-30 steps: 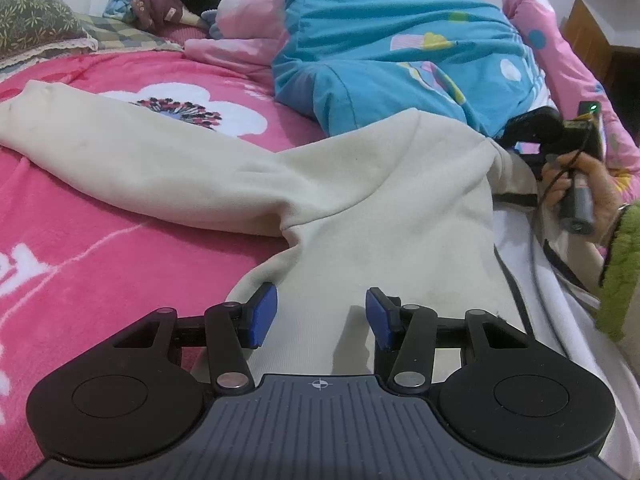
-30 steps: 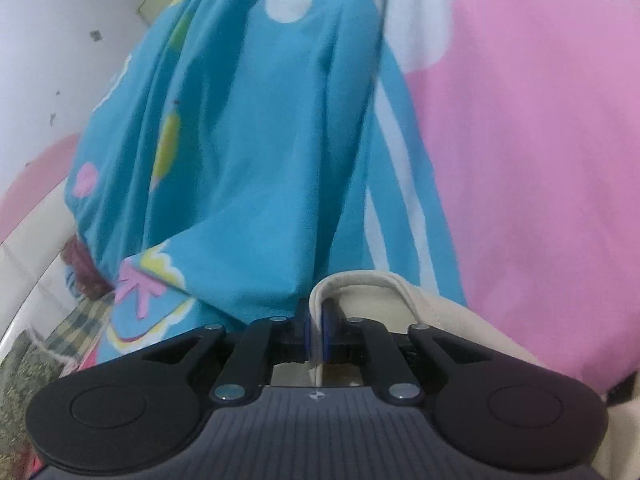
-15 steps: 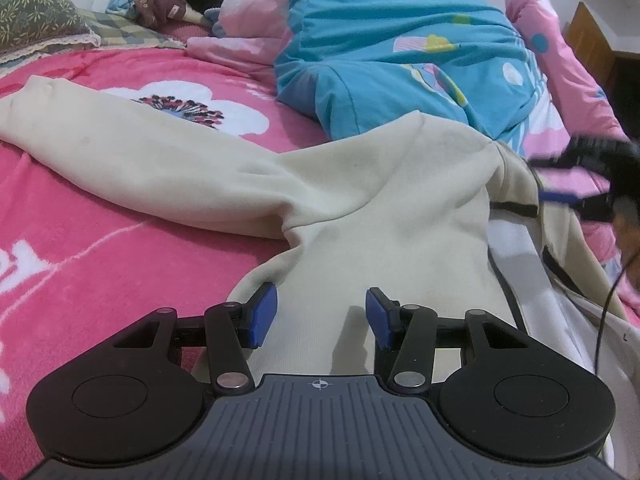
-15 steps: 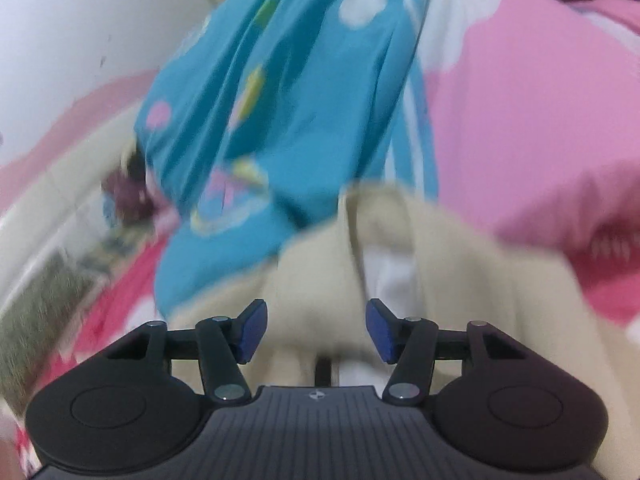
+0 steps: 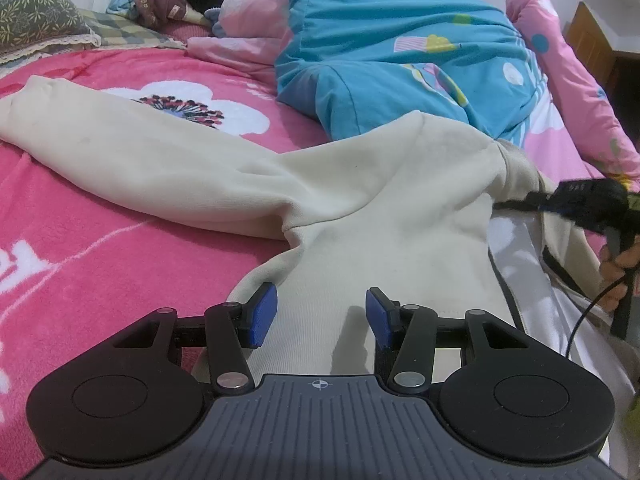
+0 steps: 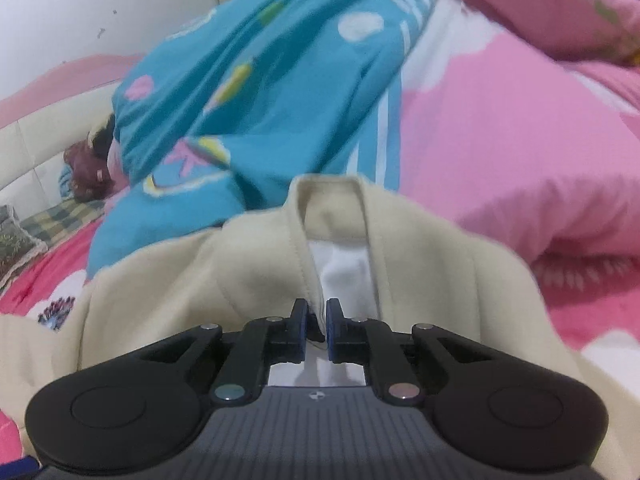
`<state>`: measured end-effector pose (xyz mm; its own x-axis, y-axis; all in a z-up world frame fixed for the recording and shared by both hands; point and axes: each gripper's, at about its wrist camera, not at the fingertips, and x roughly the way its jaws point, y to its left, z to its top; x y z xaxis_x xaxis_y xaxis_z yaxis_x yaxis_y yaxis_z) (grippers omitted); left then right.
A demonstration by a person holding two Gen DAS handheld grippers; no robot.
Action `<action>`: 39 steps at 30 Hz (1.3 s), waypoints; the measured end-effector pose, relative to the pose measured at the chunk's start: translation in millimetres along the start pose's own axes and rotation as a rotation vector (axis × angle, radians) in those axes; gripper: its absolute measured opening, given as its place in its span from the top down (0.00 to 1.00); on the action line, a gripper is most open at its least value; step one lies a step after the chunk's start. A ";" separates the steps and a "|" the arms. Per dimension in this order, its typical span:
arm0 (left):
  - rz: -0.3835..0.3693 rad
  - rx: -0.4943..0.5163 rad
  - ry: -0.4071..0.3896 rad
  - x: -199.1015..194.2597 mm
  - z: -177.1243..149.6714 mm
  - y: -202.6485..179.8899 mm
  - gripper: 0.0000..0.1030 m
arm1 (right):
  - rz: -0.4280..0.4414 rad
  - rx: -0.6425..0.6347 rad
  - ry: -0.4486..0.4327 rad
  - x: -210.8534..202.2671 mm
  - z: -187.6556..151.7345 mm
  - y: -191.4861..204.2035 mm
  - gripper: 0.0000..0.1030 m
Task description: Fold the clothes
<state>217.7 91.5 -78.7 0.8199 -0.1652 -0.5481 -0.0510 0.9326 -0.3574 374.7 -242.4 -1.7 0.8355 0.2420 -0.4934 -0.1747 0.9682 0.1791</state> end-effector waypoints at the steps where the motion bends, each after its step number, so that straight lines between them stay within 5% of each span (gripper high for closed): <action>1: 0.000 0.000 0.000 0.0 0.0 0.1 0.52 | -0.004 -0.025 -0.025 -5.5 3.7 2.8 0.94; 7: 0.000 0.001 0.001 0.1 0.4 0.3 0.52 | -0.123 -0.211 -0.090 -18.6 28.1 30.9 0.95; 14: 0.002 -0.001 0.002 -0.1 1.2 0.0 0.52 | -0.353 -0.510 0.045 54.6 0.7 68.8 0.94; 21: 0.003 -0.001 0.003 0.0 2.0 1.0 0.52 | -0.443 -0.537 0.079 100.8 -16.5 72.3 0.90; 25: 0.007 -0.008 0.002 -0.1 2.6 1.1 0.52 | -0.447 -0.536 0.082 78.2 -5.5 71.2 0.70; 30: 0.011 -0.018 0.001 -0.8 2.4 1.1 0.52 | -0.411 -0.473 0.055 28.7 7.8 66.2 0.67; 39: 0.012 -0.044 0.000 -2.2 2.7 3.0 0.52 | -0.117 -0.388 0.021 1.4 24.3 115.0 0.67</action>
<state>217.3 95.5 -76.5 0.8190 -0.1538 -0.5527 -0.0865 0.9193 -0.3839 368.5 -132.2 38.8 0.8514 0.1262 -0.5091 -0.2658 0.9405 -0.2115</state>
